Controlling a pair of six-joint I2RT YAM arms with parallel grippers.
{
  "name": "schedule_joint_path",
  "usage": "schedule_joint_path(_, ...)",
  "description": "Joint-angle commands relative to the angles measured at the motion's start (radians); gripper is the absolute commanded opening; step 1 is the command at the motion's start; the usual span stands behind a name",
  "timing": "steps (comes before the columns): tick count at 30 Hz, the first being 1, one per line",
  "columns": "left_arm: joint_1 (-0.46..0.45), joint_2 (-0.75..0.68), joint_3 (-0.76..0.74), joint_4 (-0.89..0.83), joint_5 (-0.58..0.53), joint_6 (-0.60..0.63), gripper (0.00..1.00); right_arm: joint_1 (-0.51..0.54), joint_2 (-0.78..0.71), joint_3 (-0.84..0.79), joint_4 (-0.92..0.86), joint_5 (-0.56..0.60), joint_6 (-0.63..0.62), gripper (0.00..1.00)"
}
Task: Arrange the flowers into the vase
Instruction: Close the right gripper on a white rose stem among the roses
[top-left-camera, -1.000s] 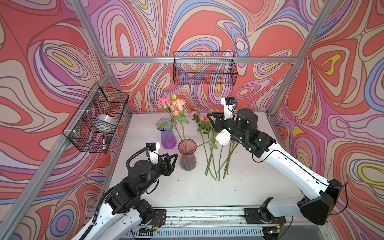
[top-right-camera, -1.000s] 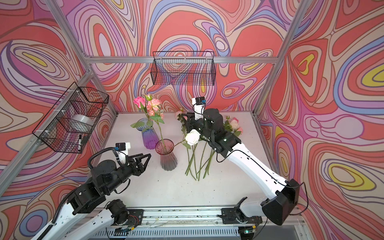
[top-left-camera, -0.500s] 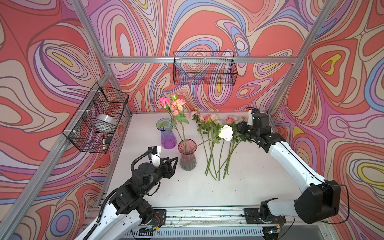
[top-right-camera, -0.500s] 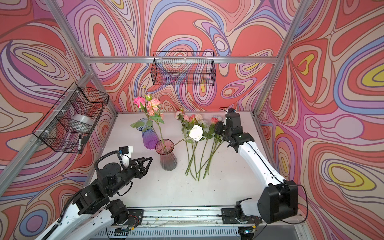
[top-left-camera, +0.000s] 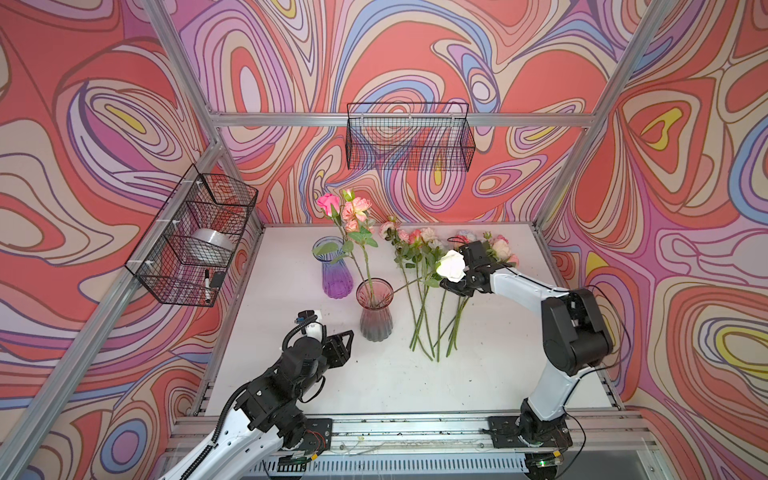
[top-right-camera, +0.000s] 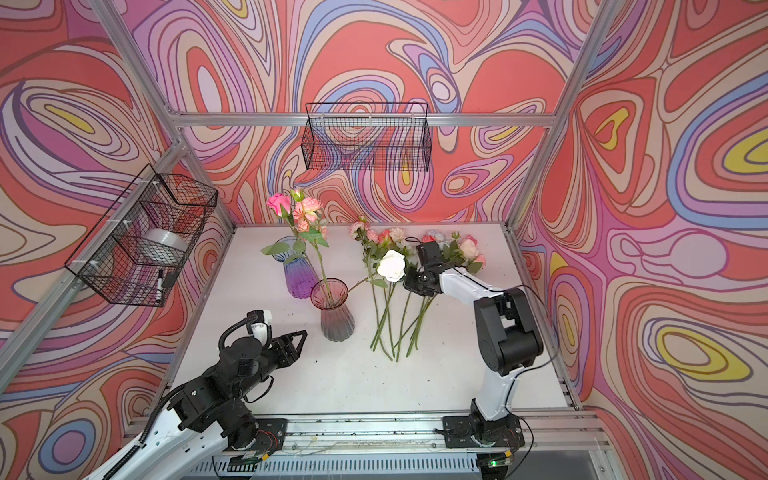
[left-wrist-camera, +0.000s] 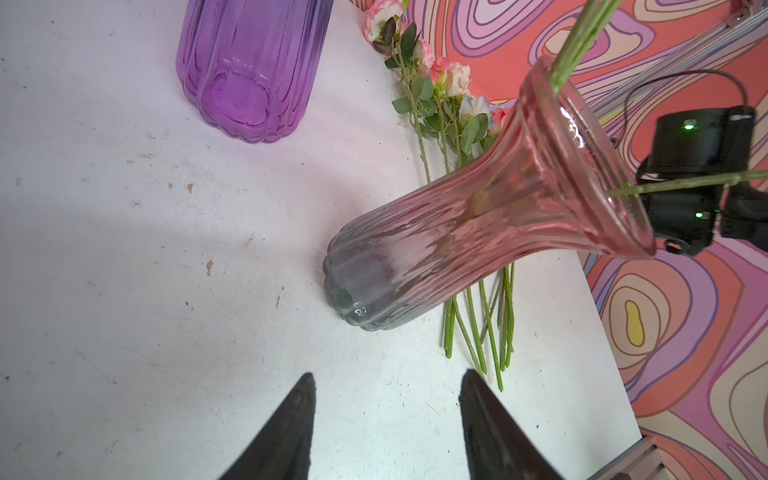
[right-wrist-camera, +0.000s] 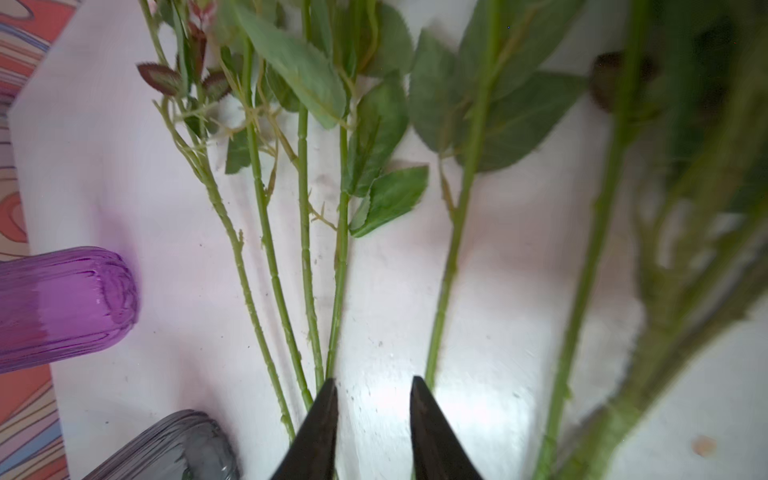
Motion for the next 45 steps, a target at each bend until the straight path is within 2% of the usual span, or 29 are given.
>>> schedule_joint_path(1,0.001,-0.026,-0.007,0.012,-0.01,-0.04,0.56,0.026,0.081,0.084,-0.049,0.1,0.02,0.31)
schedule_joint_path(6,0.001,-0.058,-0.007,-0.014,-0.03,-0.017,0.56,0.054,0.219,0.213,-0.116,0.105,-0.005,0.32)
schedule_joint_path(10,0.001,-0.089,-0.022,-0.027,-0.043,-0.009,0.56,0.084,0.266,0.262,-0.139,0.107,-0.019,0.32)
schedule_joint_path(13,0.001,-0.11,-0.032,-0.032,-0.038,-0.015,0.56,0.094,0.281,0.27,-0.147,0.133,-0.012,0.33)
schedule_joint_path(15,0.001,-0.121,-0.035,-0.039,-0.035,-0.014,0.56,0.103,0.311,0.303,-0.201,0.197,-0.01,0.33)
schedule_joint_path(18,0.001,-0.136,-0.03,-0.054,-0.035,-0.008,0.56,0.121,0.357,0.361,-0.301,0.321,-0.018,0.24)
schedule_joint_path(20,0.001,-0.145,-0.028,-0.061,-0.03,-0.008,0.56,0.123,0.367,0.364,-0.329,0.357,-0.019,0.17)
schedule_joint_path(23,0.001,-0.156,-0.025,-0.062,-0.027,-0.008,0.57,0.116,0.354,0.333,-0.323,0.373,-0.007,0.07)
schedule_joint_path(27,0.001,-0.16,-0.012,-0.073,-0.017,-0.001,0.56,0.083,0.275,0.281,-0.274,0.303,0.037,0.0)
schedule_joint_path(32,0.001,-0.151,0.021,-0.089,-0.011,0.017,0.56,0.045,0.152,0.22,-0.155,0.21,0.074,0.0)
schedule_joint_path(35,0.001,-0.148,0.04,-0.099,-0.013,0.019,0.56,0.048,0.104,0.253,-0.183,0.272,0.058,0.0)
schedule_joint_path(39,0.001,-0.152,0.05,-0.102,-0.017,0.021,0.57,0.057,0.079,0.327,-0.287,0.439,-0.006,0.0)
schedule_joint_path(45,0.001,-0.142,0.057,-0.1,-0.022,0.02,0.56,0.056,0.078,0.362,-0.327,0.544,-0.072,0.0)
